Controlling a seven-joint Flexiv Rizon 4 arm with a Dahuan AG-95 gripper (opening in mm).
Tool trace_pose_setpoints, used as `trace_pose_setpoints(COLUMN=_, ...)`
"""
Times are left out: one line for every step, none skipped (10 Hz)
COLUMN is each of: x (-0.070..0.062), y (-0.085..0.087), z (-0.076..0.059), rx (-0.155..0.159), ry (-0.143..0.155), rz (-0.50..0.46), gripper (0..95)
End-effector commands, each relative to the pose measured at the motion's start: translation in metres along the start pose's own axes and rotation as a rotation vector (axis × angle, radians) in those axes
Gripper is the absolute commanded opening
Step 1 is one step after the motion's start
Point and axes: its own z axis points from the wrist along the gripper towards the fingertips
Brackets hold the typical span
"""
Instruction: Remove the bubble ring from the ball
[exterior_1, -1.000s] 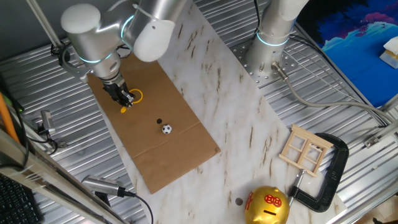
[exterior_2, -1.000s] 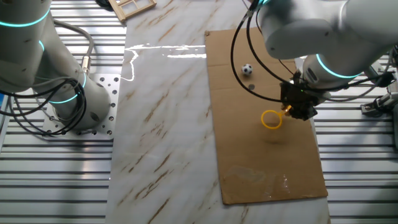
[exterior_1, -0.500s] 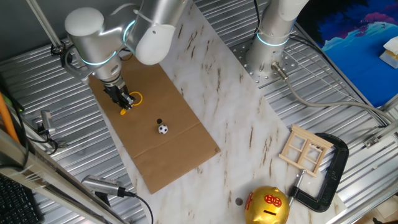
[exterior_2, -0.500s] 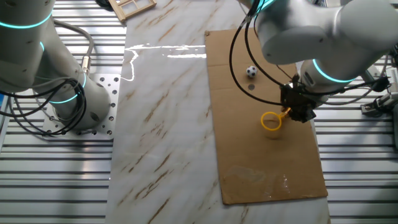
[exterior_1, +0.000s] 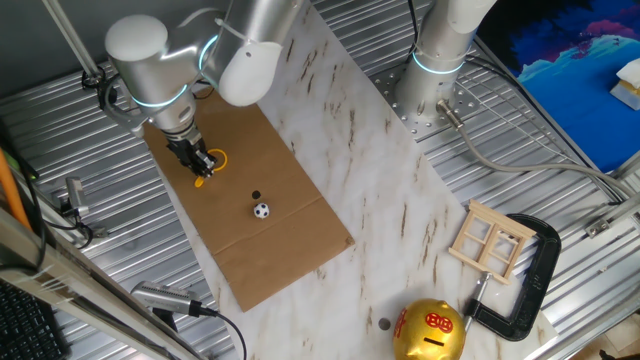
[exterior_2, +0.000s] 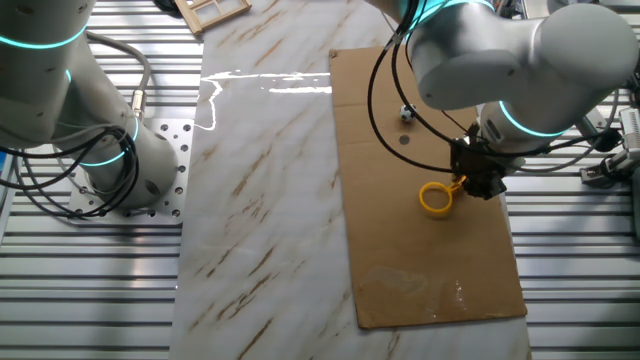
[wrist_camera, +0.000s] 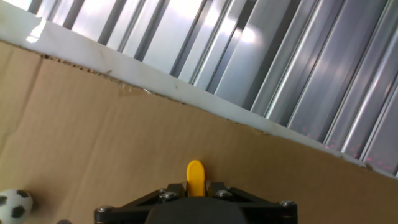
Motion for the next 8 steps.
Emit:
trace_pose_setpoints(x=0.0, y=0.0, z=0.0, rx=-0.002, ry=-0.002, rz=-0.004, gripper=19.0)
trace_pose_setpoints(x=0.0, y=0.0, z=-0.002, rx=-0.002, ry=-0.001, rz=-0.013, gripper=19.0)
trace_pose_setpoints(x=0.0, y=0.001, z=-0.004, rx=-0.003, ry=-0.001, rz=-0.021, gripper=19.0)
trace_pose_setpoints(x=0.001, y=0.002, z=-0.008, rx=-0.005, ry=0.001, rz=-0.028, gripper=19.0)
trace_pose_setpoints(x=0.001, y=0.002, z=-0.011, rx=-0.006, ry=0.005, rz=-0.034, gripper=19.0)
trace_pose_setpoints(x=0.001, y=0.003, z=-0.015, rx=-0.007, ry=0.008, rz=-0.042, gripper=19.0)
trace_pose_setpoints(x=0.001, y=0.006, z=-0.022, rx=-0.013, ry=0.012, rz=-0.052, gripper=19.0)
trace_pose_setpoints(x=0.0, y=0.012, z=-0.03, rx=-0.017, ry=0.023, rz=-0.051, gripper=19.0)
